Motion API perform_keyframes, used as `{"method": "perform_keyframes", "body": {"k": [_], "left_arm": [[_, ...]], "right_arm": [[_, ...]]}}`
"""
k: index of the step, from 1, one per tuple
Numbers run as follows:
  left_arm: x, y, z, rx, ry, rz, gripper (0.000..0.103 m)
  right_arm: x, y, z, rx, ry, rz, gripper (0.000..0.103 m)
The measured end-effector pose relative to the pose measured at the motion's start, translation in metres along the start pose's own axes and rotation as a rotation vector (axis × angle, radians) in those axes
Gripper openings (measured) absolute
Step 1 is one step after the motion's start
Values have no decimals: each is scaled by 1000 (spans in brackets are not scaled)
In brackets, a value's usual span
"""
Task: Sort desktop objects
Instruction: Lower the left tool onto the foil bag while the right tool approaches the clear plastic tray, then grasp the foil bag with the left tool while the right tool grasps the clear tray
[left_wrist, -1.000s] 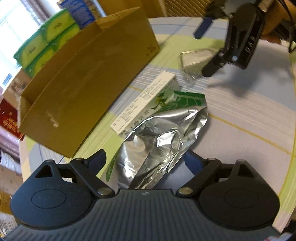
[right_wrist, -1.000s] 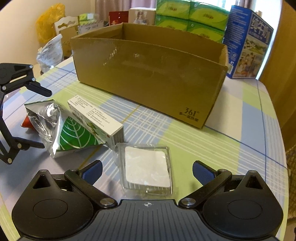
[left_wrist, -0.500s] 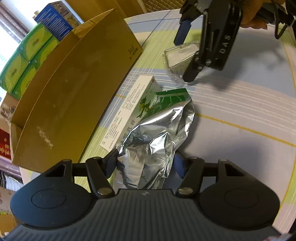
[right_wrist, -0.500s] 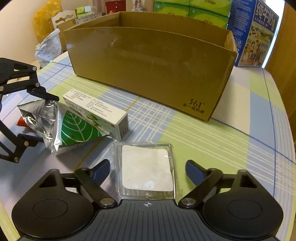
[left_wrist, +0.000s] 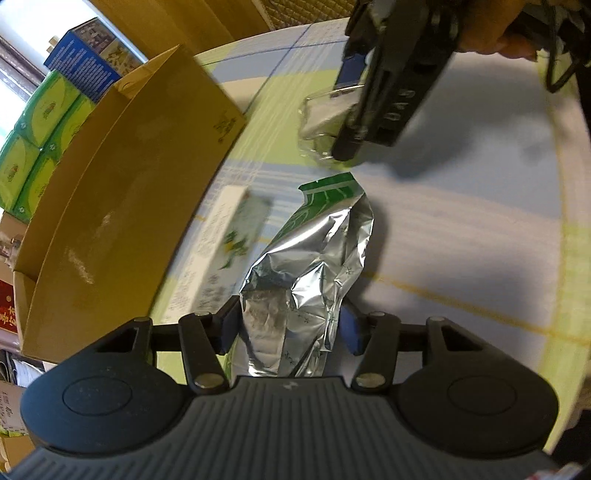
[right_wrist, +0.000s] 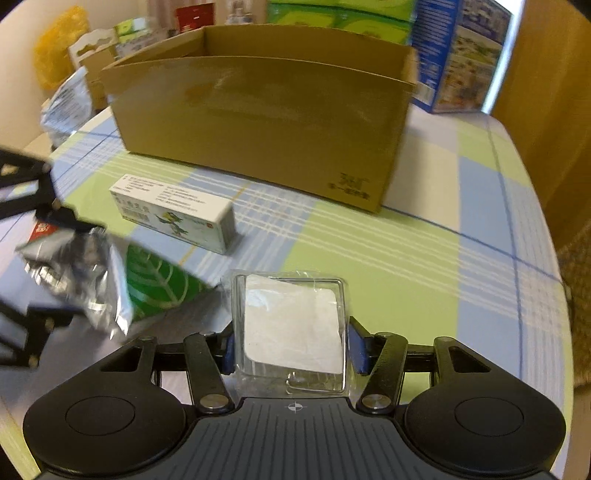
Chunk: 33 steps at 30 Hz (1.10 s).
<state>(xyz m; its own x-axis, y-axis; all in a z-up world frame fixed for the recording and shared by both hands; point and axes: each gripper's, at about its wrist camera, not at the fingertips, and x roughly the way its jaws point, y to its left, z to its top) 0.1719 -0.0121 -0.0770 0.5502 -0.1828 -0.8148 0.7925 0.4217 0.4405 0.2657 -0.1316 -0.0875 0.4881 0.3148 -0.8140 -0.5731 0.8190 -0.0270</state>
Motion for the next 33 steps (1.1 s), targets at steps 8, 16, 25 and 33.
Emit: {"method": "perform_keyframes", "body": {"k": [8,16,25,33], "left_arm": [[-25,-62,8,-1,15,39,57],[-21,-51,6,3,-20,0,65],[-14,-28,10,-191,-14,-92,52],[-13,14,3,-666,25,-186,52]], "right_arm": [[-28,-12,-23,95,-6,-13,53],[-32,-7,-32,90,19,2,53],[-27,-1,-36,51,40,-10,53],[-27,14,-42,27,47,13,53]]}}
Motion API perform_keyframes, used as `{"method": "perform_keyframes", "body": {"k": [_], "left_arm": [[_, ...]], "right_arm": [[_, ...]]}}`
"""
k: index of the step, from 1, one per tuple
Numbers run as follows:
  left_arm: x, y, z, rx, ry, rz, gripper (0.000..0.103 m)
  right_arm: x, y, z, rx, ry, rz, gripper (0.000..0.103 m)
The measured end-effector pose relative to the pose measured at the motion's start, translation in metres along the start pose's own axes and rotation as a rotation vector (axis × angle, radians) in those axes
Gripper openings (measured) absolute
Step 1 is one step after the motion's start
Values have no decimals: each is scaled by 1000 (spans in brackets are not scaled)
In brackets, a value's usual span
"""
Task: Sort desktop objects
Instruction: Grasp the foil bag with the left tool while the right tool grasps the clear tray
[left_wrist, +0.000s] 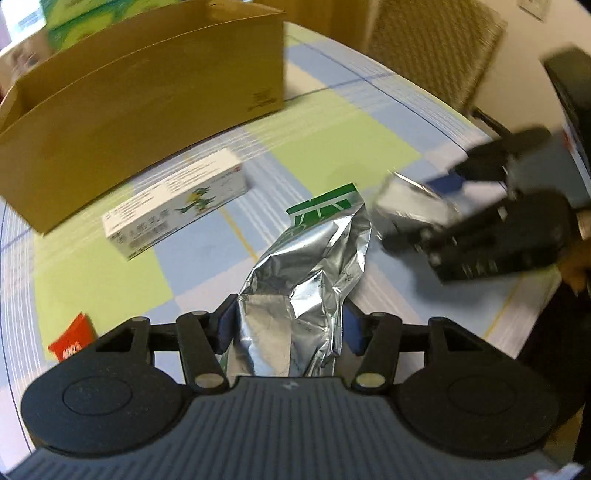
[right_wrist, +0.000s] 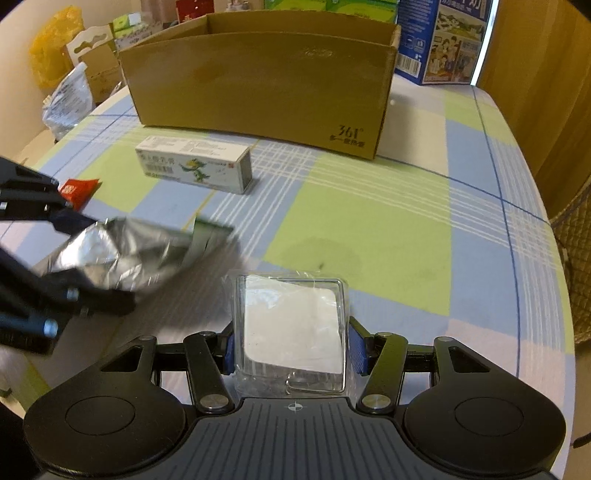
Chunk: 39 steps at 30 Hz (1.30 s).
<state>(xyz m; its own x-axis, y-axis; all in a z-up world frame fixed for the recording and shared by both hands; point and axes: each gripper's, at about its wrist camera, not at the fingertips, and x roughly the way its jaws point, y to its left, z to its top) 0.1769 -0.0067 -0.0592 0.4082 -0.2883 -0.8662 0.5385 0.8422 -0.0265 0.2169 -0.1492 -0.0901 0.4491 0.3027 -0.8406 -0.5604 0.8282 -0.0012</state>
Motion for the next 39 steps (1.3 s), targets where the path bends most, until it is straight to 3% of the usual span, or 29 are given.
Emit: {"method": "perform_keyframes", "body": {"k": [3,8,16,30,39], "left_arm": [[6,0,4,-11,15,17,55],[21,-11,8,58,55,49,60],[29,-3,8,23,79,19,62],[24,12,10,-63,59,-42,45],[10,18,12,-103,36,-9,44]], "right_arm": [[1,2,1,-3,2,-6,53],[3,3,1,-5,2,-13,53],[3,2,0,-6,0,-16,53],[7,3,2,3,9,-13,55],[-1,6,7,18,-39,-24,51]]}}
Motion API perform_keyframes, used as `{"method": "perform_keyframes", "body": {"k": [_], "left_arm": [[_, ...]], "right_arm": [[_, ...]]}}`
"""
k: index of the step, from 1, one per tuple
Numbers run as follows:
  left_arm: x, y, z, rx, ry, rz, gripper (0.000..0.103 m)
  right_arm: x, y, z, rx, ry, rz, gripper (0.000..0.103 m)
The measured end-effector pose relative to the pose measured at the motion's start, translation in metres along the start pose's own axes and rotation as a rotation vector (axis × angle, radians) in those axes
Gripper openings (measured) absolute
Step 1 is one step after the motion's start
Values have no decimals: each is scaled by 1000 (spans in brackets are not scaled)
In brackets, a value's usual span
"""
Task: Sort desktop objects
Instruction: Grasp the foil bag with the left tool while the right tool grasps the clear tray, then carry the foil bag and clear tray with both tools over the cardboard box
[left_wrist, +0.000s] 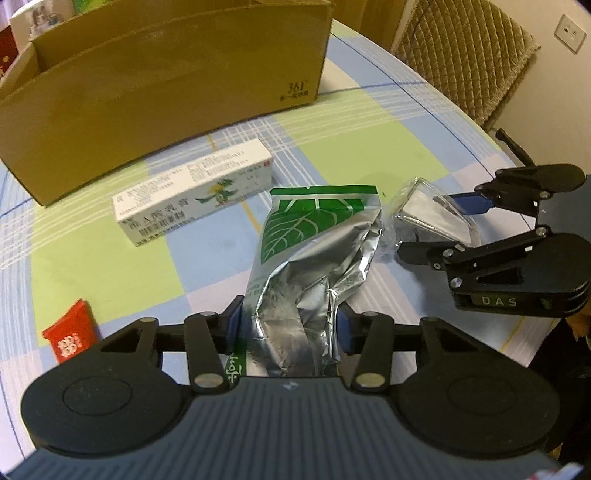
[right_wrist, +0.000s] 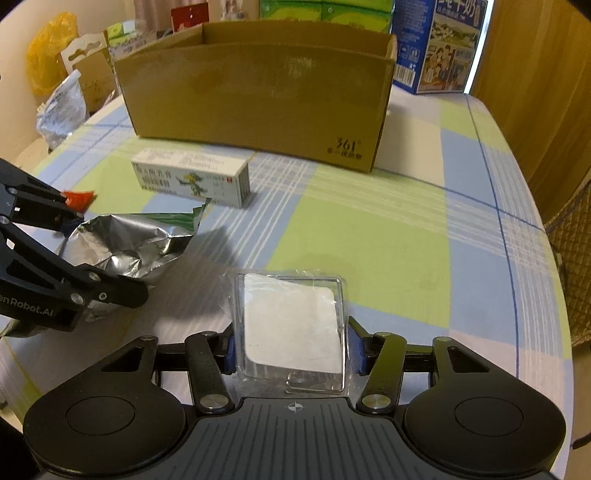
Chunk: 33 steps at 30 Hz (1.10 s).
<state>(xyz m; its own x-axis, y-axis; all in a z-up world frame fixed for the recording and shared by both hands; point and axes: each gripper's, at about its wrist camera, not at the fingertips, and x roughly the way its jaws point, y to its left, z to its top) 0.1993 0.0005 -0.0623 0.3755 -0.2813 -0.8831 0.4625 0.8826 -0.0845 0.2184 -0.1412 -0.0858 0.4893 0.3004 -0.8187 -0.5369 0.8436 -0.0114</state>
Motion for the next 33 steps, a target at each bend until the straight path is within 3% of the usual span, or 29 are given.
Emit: {"method": "perform_keyframes", "body": {"k": [33], "left_arm": [[-29,14,3,-104,-77,3,43]], "right_arm": [[-15,16,23,40,-95,17,51]]}}
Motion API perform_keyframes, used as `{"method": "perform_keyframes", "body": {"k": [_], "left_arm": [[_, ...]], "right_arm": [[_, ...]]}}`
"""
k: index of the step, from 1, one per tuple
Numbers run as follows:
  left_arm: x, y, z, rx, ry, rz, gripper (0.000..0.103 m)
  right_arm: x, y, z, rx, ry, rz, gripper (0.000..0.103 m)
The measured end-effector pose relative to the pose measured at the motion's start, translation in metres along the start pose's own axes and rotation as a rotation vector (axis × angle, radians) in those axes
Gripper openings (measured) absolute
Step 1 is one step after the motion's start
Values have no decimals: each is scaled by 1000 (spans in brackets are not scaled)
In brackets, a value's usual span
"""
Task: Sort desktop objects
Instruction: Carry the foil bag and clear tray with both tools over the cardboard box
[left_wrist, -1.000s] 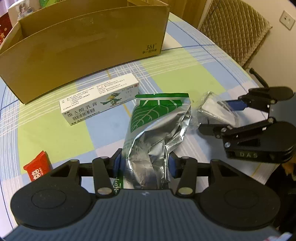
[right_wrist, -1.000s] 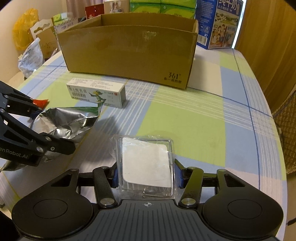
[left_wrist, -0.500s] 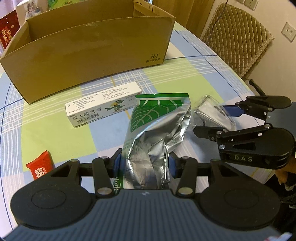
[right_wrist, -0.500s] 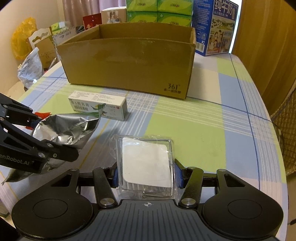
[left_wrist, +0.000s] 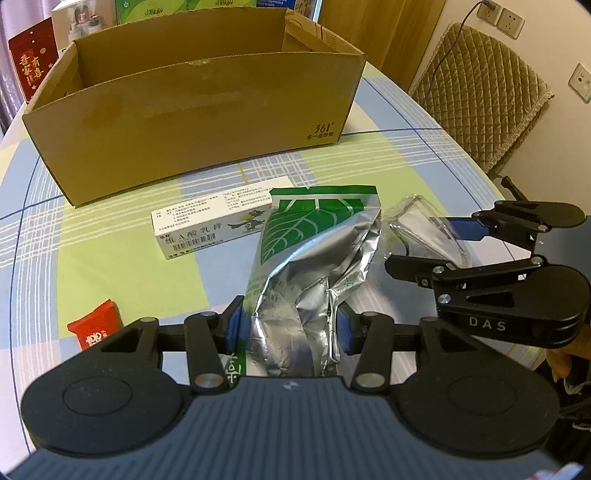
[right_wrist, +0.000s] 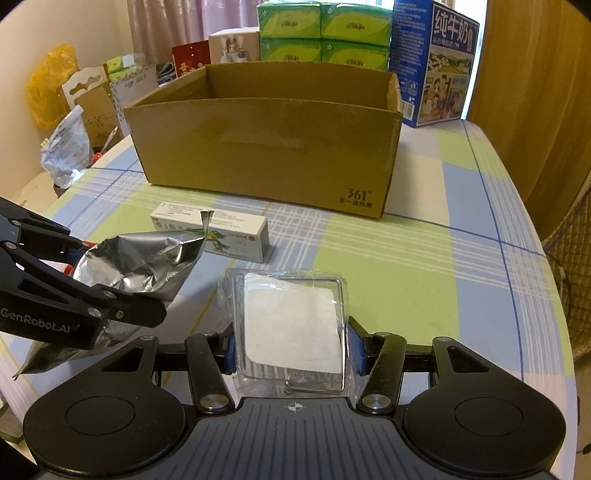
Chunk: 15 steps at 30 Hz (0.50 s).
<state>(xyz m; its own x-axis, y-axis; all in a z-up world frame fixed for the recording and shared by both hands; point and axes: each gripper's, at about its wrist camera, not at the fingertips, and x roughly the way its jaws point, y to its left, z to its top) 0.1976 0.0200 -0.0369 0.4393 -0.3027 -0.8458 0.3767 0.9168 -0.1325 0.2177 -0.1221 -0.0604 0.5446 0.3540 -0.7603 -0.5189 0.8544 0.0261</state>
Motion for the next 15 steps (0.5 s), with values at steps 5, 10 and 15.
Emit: {"method": "perform_keyframes", "body": {"k": [5,10,15], "left_arm": [[-2,3,0,-10,-7,3,43],[-6,5,-1,-19,-16,7,43],[-10,7,0,-26,-27,10,43]], "right_arm": [[-1,4,3,-2,-8,5,51],[0,7,6,1,-13,9,51],[-2,9,10,4,-23,13,51]]}}
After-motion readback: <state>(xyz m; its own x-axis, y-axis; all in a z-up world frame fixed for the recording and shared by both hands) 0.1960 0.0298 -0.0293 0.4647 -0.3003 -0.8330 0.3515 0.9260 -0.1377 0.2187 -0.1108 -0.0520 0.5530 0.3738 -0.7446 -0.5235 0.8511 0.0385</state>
